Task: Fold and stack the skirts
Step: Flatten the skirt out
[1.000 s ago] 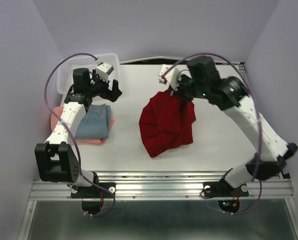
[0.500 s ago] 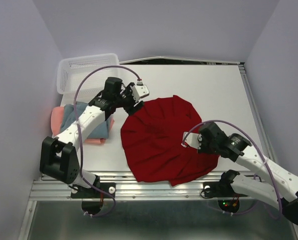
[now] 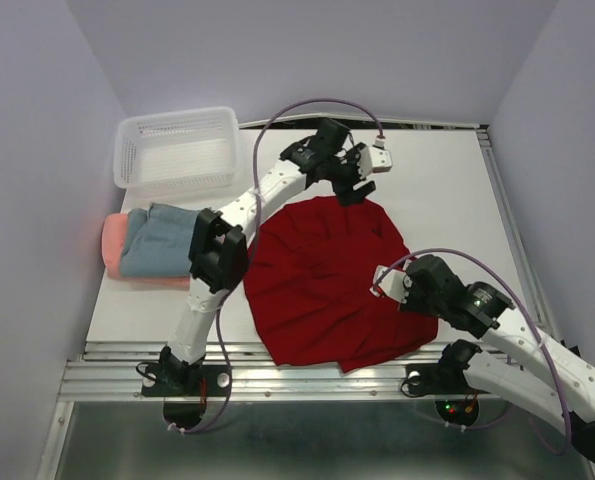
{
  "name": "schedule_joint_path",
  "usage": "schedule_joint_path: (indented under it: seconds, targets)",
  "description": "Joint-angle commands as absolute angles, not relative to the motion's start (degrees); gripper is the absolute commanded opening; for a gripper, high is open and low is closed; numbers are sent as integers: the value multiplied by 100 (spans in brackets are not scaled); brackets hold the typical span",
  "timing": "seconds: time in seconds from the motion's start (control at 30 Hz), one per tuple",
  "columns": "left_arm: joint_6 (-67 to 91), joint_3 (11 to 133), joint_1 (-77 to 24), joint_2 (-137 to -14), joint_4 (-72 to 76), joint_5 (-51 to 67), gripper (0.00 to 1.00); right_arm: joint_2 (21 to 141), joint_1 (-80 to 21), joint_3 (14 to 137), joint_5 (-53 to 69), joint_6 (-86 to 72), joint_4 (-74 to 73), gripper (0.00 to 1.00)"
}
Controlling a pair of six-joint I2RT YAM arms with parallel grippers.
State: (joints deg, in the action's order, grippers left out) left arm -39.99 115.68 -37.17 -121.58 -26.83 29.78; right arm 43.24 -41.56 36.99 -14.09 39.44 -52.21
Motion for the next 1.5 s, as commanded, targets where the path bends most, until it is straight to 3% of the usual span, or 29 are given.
schedule_joint_path:
  seconds: [0.0, 0.1, 0.3, 0.6, 0.63, 0.73, 0.77, 0.83, 0.87, 1.1, 1.27, 1.47]
  targets:
    - [-3685, 13629, -4121, -13585, -4411, 3524, 79, 3964, -4122, 3761, -1731, 3665, -5036, 1]
    - [-3244, 13800, -4122, -13896, -4237, 3691, 80, 3867, -4122, 3919, -1863, 3612, -5045, 1]
    - [-2822, 12428, -4131, -13421, -3604, 4209, 83, 3990, -4122, 4183, -1837, 3516, -5133, 1]
    - [-2312, 11847, -4122, -13473, -3164, 4271, 70, 4149, -4122, 4342, -1854, 3568, -5194, 1]
    - [-2312, 11865, -4122, -13482, -3199, 4324, 67, 4148, -4122, 4333, -1863, 3577, -5186, 1]
    - [-2364, 11927, -4113, -13465, -3366, 4622, 40, 4122, -4122, 4307, -1907, 3551, -5194, 1]
    - [-2390, 11875, -4096, -13343, -3401, 4623, 27, 4113, -4122, 4307, -1933, 3533, -5186, 1]
    - [-2373, 11691, -4035, -13080, -3262, 4623, 16, 4113, -4122, 4324, -1960, 3481, -5186, 1]
    - [-2199, 11455, -3921, -12904, -2982, 4519, 0, 4113, -4122, 4342, -1986, 3446, -5177, 1]
    - [-1680, 11206, -2921, -11227, -2427, 4052, 0, 4096, -4122, 4614, -2539, 3507, -4669, 1]
    - [-2205, 11198, -2531, -10294, -2373, 3386, 0, 4350, -4069, 5219, -3014, 3682, -3904, 1]
    - [-2654, 9699, -2522, -8574, -1646, 2691, 0, 5298, -3684, 6616, -2831, 3596, -3340, 1]
